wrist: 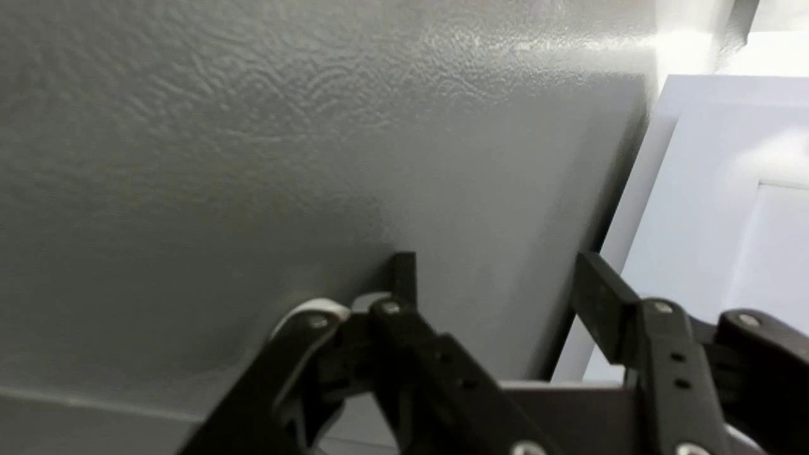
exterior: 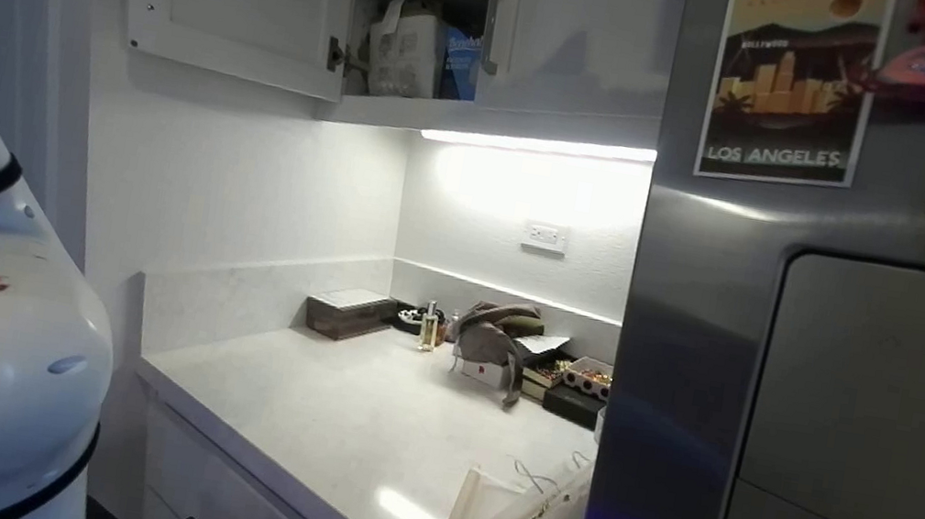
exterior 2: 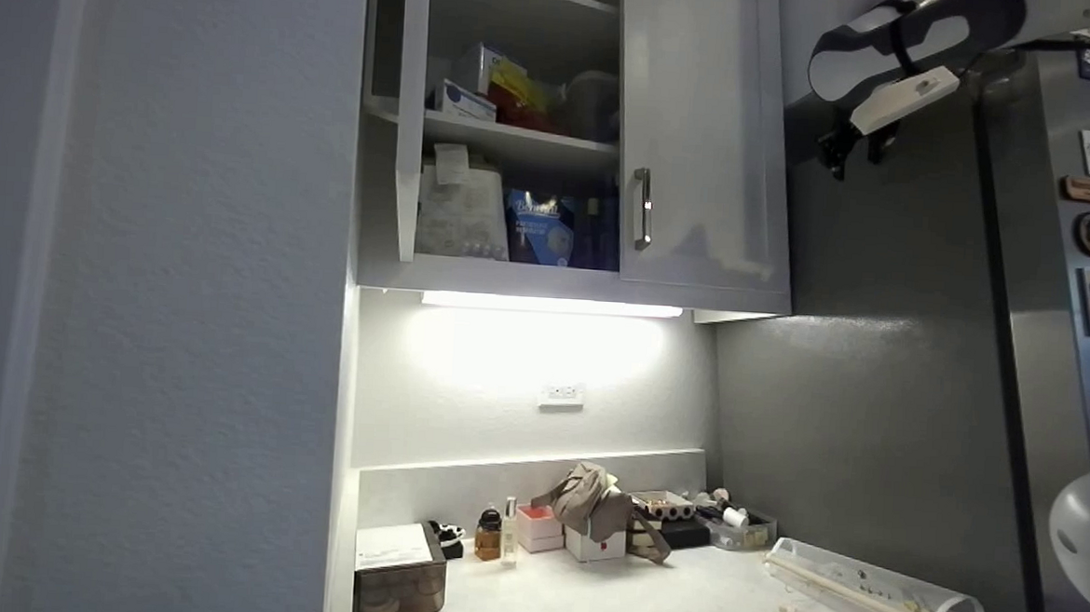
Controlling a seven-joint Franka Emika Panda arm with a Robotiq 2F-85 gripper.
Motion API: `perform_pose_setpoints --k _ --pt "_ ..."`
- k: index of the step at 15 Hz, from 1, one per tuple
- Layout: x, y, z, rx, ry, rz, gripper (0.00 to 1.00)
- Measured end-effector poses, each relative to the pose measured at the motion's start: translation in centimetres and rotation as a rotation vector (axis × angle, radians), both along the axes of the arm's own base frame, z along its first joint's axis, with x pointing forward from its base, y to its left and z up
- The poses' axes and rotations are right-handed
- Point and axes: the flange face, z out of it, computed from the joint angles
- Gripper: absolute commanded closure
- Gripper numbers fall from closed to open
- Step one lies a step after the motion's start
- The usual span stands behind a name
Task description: Close the right cabinet door then hang the white net on the hanger on the side of the fridge
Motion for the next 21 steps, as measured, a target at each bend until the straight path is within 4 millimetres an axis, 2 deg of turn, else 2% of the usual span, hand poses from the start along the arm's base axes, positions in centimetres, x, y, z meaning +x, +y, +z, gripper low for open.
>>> perform_pose_setpoints --k 4,9,12,16,21 --pt "1.1 0.9 -0.9 0.043 0.012 0.045 0.0" --pt "3.8 4.8 -4.0 0.23 0.079 0.23 0.0" --pt "4.7 6.4 -5.5 0.294 0.119 0.311 0.0" --pt "4.5 7.2 -5.7 0.294 0.149 0.35 0.0" --pt "2.2 7.6 -5.4 0.29 0.178 0.374 0.0"
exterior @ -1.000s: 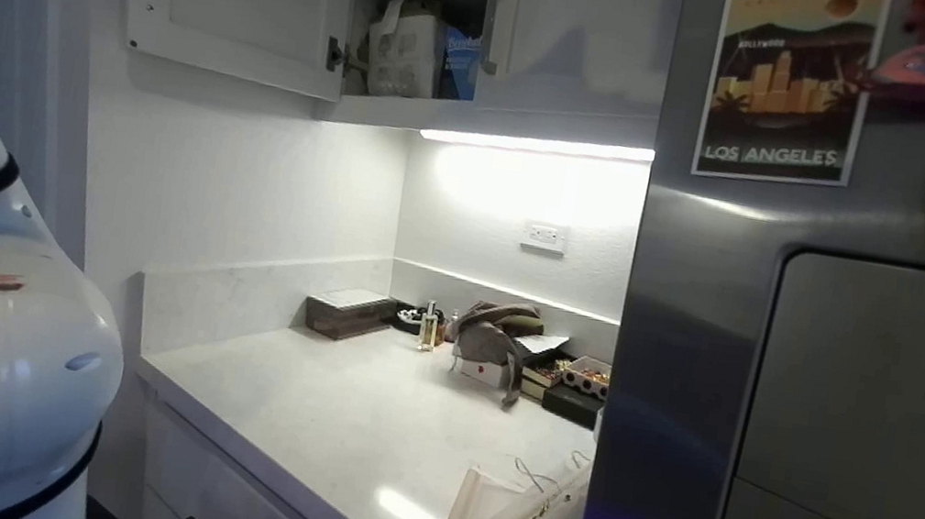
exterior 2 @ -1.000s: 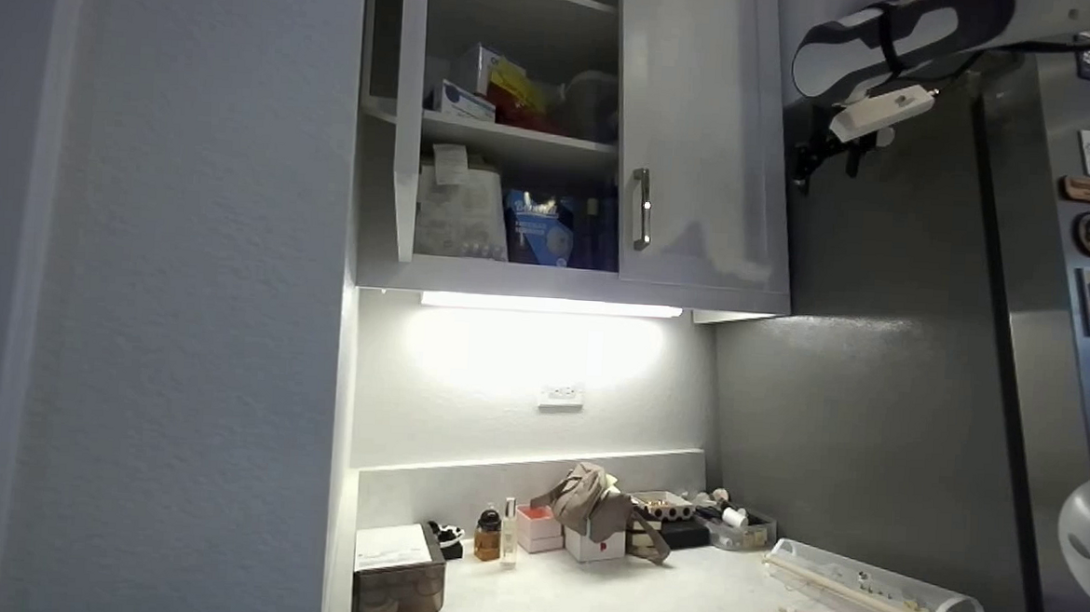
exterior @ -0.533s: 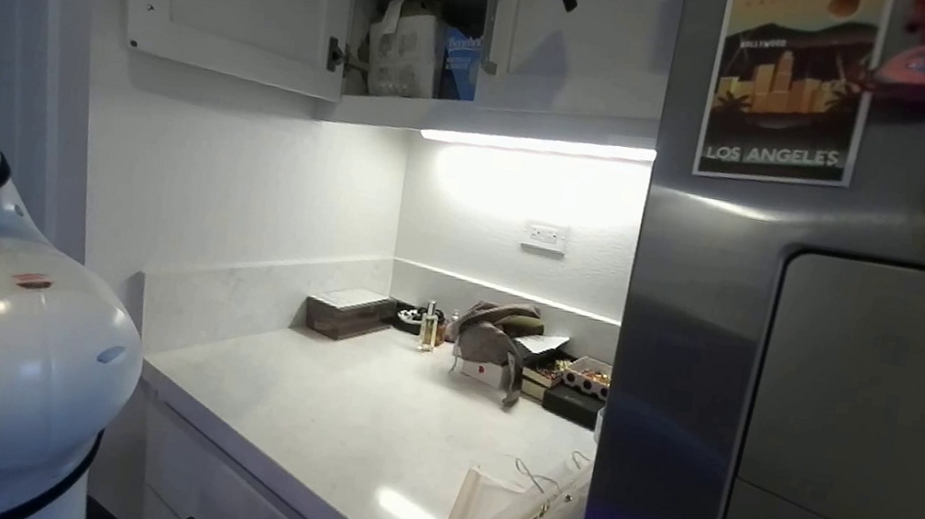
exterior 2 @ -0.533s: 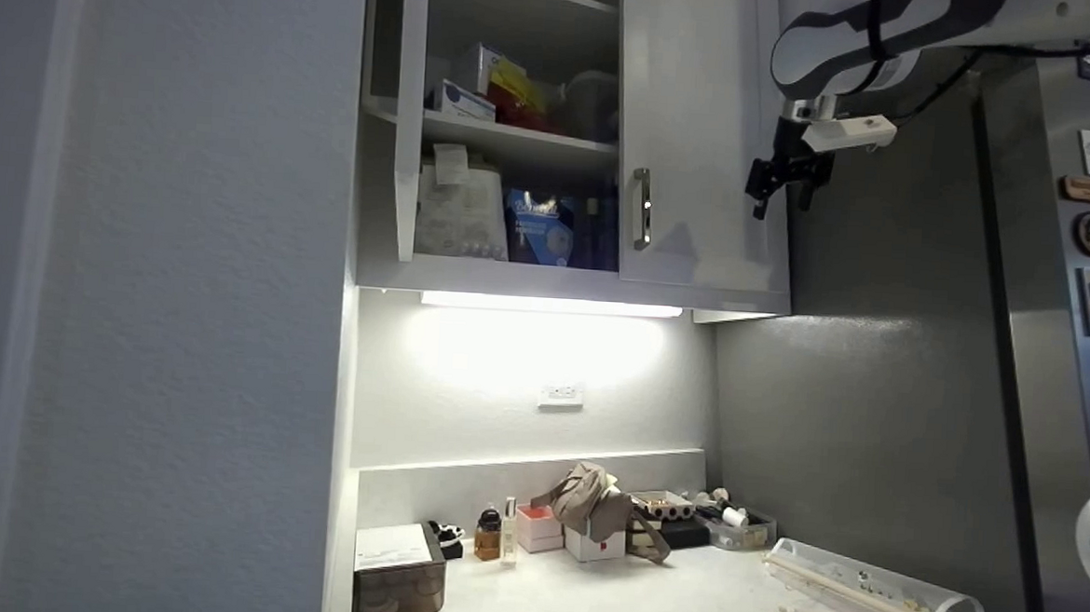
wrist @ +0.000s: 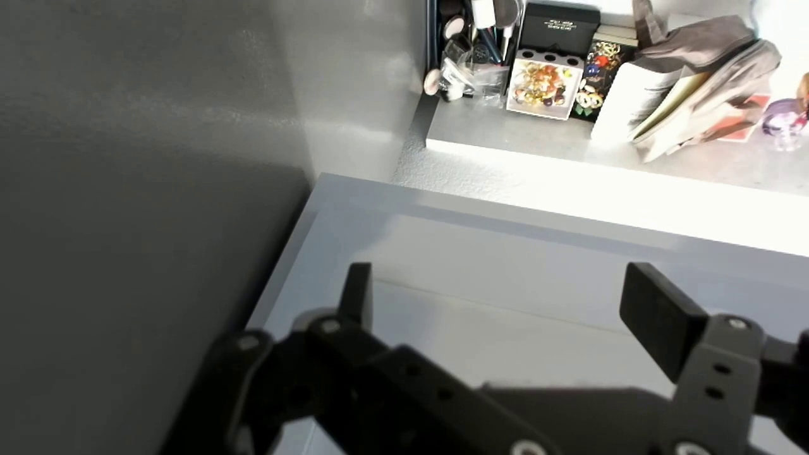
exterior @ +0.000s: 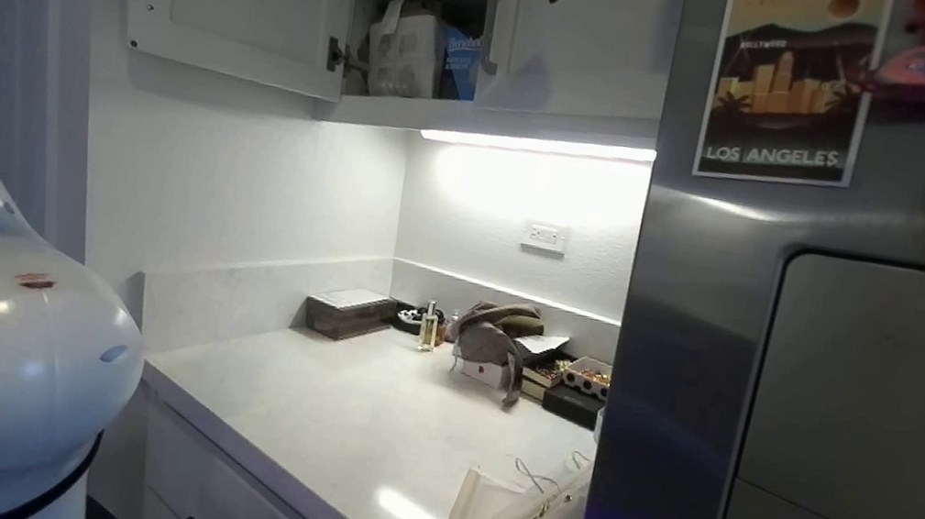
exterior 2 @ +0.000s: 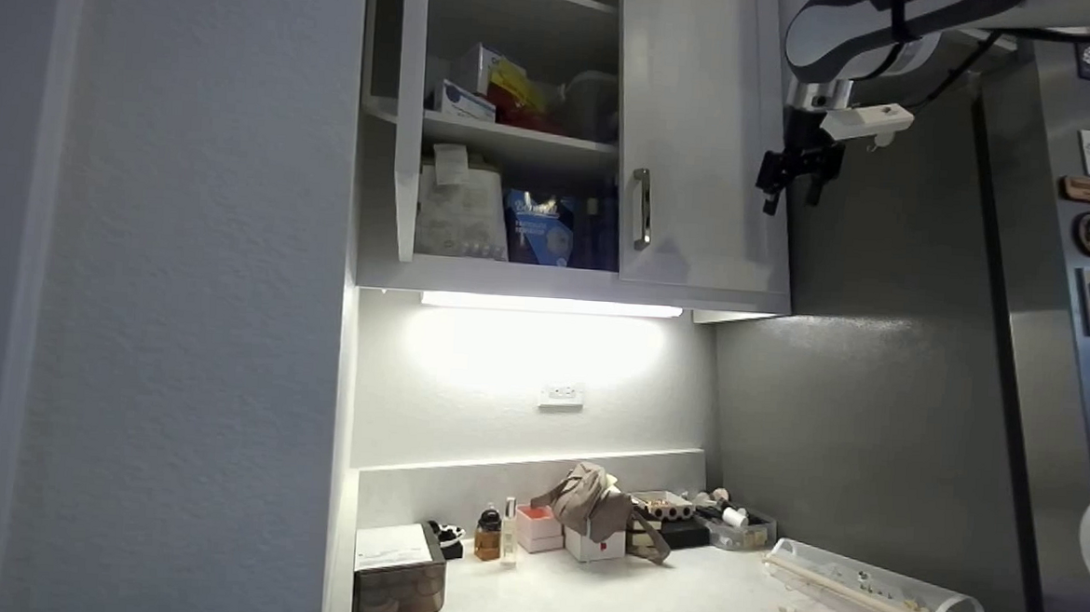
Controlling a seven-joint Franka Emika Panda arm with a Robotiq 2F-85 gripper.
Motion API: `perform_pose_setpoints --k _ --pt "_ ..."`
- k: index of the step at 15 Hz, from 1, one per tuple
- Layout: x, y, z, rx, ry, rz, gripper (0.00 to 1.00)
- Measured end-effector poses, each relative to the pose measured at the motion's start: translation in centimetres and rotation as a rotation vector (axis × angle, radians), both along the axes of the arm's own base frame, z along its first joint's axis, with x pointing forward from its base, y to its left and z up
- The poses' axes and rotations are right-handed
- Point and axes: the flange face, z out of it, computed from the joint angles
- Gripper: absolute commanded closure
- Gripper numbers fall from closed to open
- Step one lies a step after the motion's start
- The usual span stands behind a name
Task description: Close the right cabinet door then hang the white net on the hanger on the side of the fridge
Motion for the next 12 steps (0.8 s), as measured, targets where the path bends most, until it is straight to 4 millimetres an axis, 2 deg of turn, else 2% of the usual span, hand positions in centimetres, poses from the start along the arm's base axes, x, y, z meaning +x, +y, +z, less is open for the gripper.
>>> perform_pose_setpoints --k 9,12 --pt "0.0 0.2 -0.1 0.0 -0.003 0.006 0.0" --pt "0.7 0.0 0.9 -0.029 -0.076 -0.005 0.0"
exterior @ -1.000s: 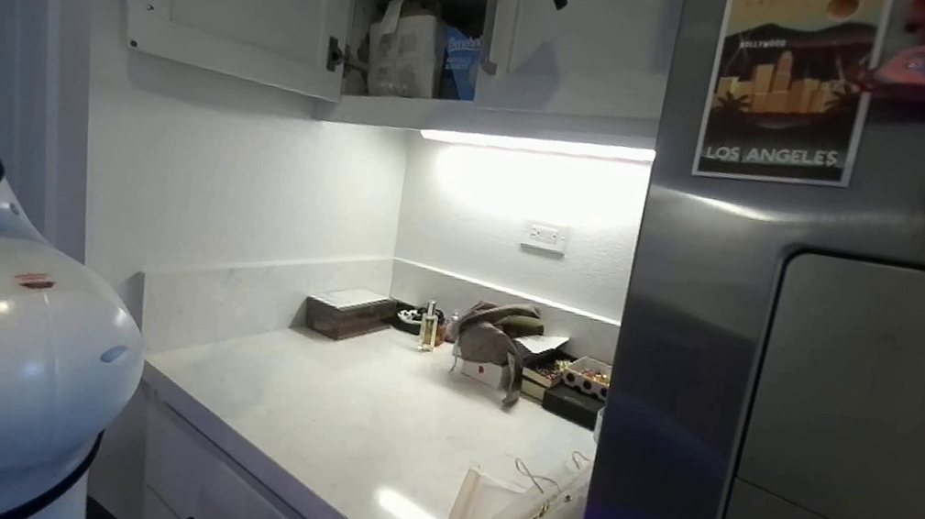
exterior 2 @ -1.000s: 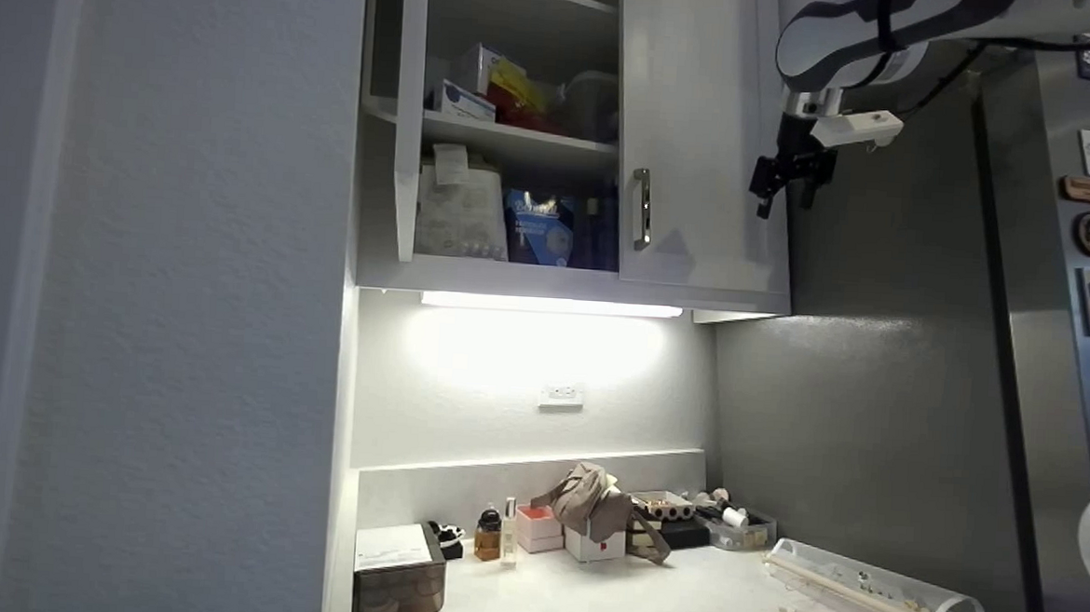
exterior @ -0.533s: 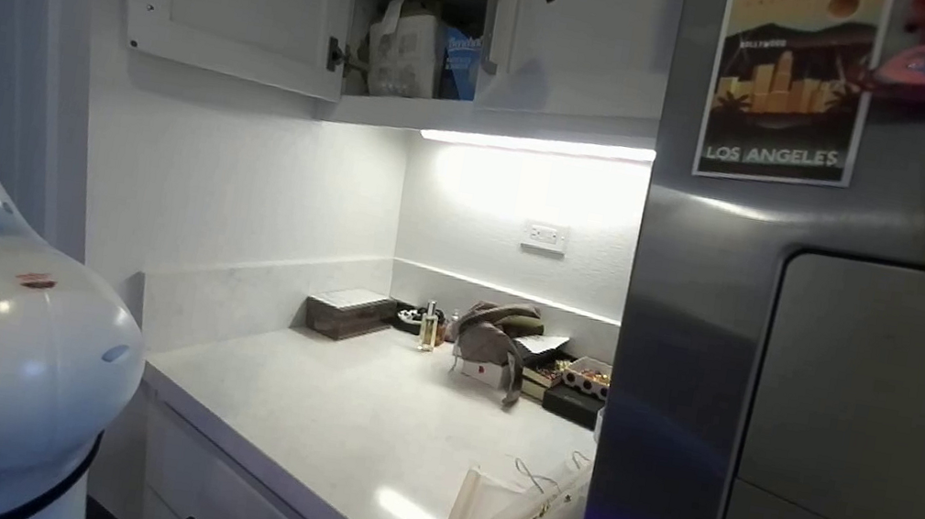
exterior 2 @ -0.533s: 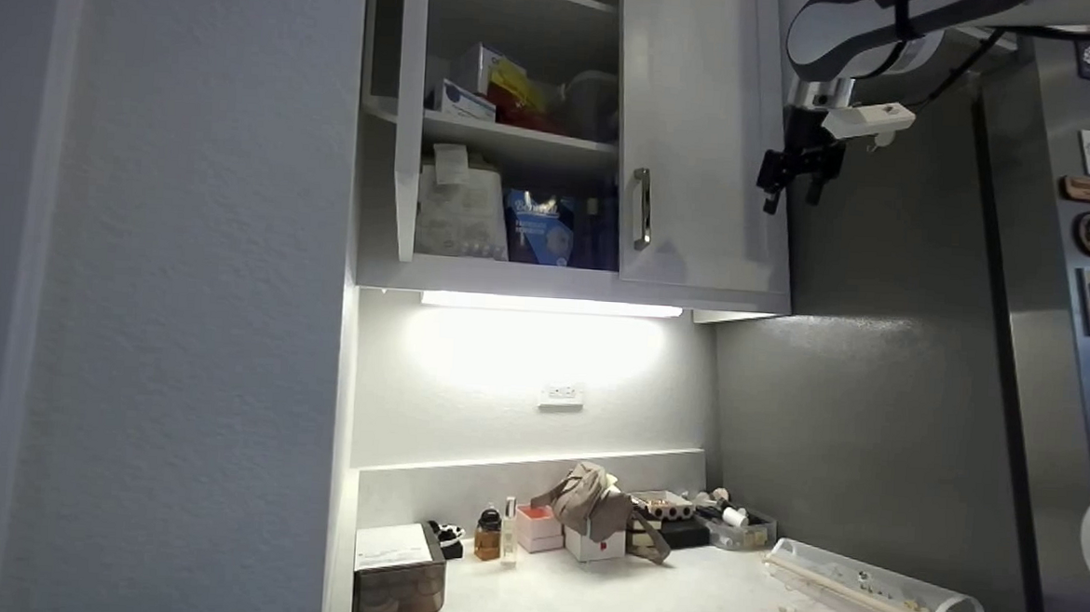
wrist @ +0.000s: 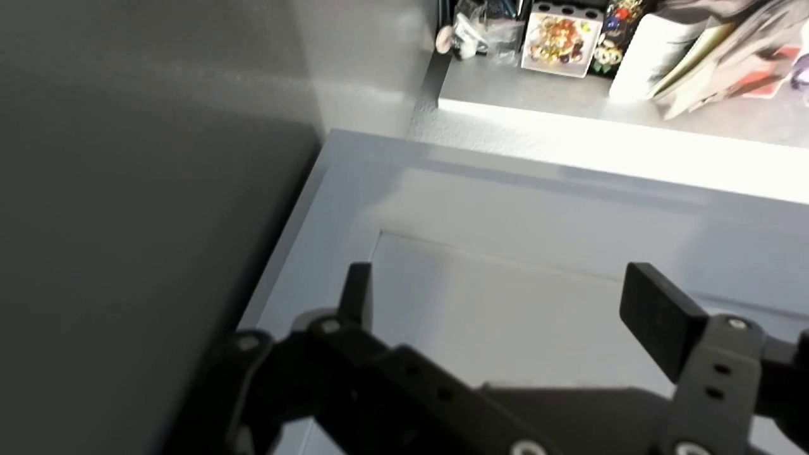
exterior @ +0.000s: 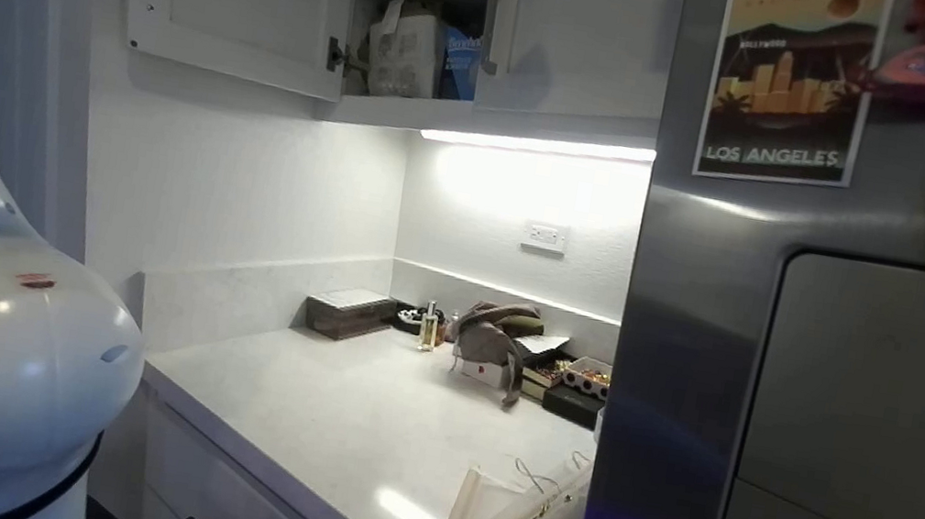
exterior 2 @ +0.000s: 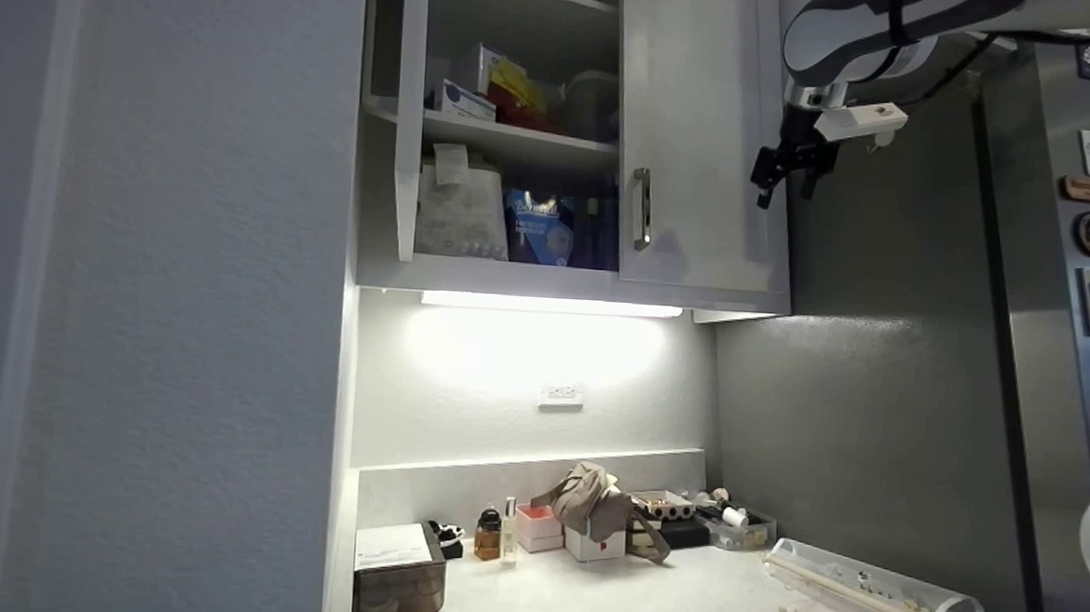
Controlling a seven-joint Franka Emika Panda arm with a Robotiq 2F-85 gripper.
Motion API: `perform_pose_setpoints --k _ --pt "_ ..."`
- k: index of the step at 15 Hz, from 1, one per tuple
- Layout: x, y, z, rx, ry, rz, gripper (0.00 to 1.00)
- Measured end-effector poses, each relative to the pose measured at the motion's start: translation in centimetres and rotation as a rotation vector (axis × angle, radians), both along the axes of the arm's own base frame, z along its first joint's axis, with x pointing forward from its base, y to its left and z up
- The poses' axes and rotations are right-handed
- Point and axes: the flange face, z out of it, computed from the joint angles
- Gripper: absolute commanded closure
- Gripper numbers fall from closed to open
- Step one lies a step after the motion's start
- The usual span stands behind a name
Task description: Close the right cabinet door then hang the white net on the hanger on the side of the fridge
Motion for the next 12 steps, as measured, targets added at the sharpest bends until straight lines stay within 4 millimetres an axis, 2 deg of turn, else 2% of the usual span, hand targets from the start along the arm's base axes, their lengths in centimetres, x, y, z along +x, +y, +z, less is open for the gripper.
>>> perform_pose_setpoints --k 4,5,6,12 --pt "1.2 -1.3 2.2 -0.058 -0.125 -0.055 0.0" --pt "1.2 -1.9 2.8 -0.078 -0.146 -0.076 0.25" --pt "1.0 -2.5 3.4 -0.098 -0.169 -0.1 0.26" --pt "-2.1 -5.6 8.3 -0.16 -0.268 -0.194 0.73"
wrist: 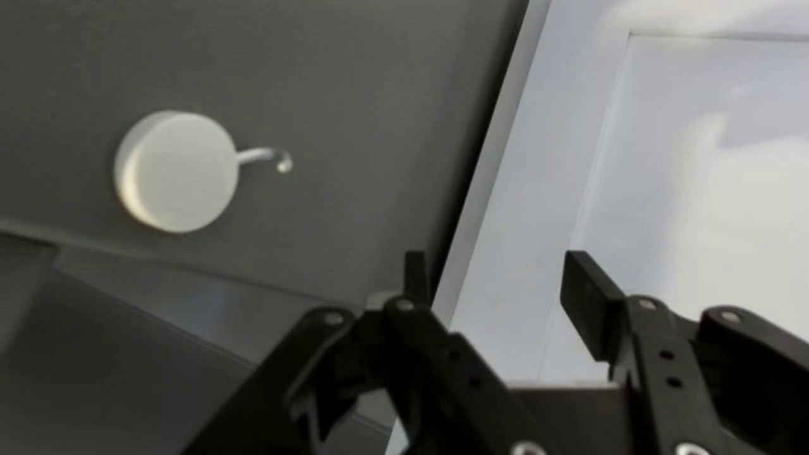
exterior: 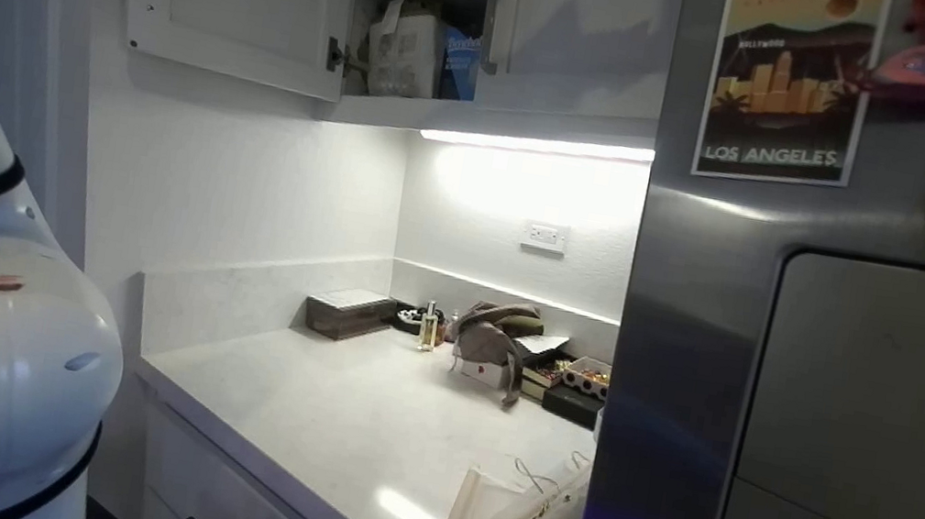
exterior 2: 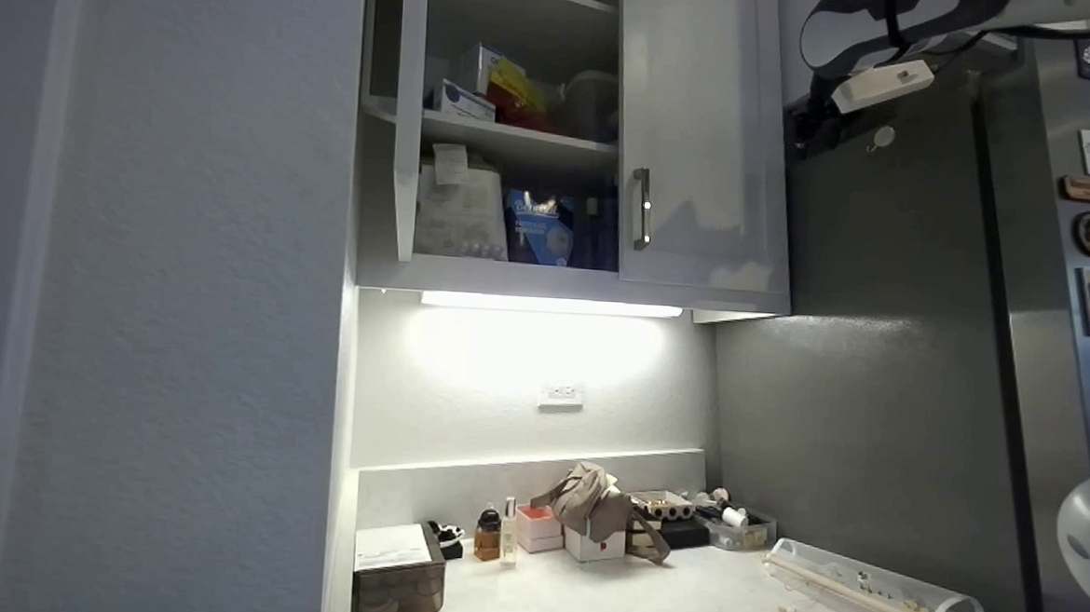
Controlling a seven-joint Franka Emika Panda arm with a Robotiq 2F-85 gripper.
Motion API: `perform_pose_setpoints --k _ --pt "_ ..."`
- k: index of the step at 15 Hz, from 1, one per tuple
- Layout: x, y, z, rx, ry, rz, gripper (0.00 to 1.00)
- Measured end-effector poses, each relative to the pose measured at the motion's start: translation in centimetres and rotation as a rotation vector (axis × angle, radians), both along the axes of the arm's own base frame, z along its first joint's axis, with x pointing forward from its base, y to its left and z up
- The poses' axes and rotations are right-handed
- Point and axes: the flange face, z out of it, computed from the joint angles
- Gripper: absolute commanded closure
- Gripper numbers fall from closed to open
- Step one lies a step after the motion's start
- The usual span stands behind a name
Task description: Close the right cabinet door then hang the white net on the hanger on the side of the fridge
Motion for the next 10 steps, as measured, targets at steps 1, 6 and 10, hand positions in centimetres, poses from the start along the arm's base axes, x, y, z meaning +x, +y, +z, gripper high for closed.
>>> perform_pose_setpoints --k 1,6,10 --pt "-0.3 -0.2 0.6 -0.005 -0.012 -0.007 0.8" --pt "-0.6 -0.8 1.6 -0.015 -0.024 -0.021 1.0" --pt "-0.4 -2.1 1.1 -0.016 -0.001 -0.039 1.0"
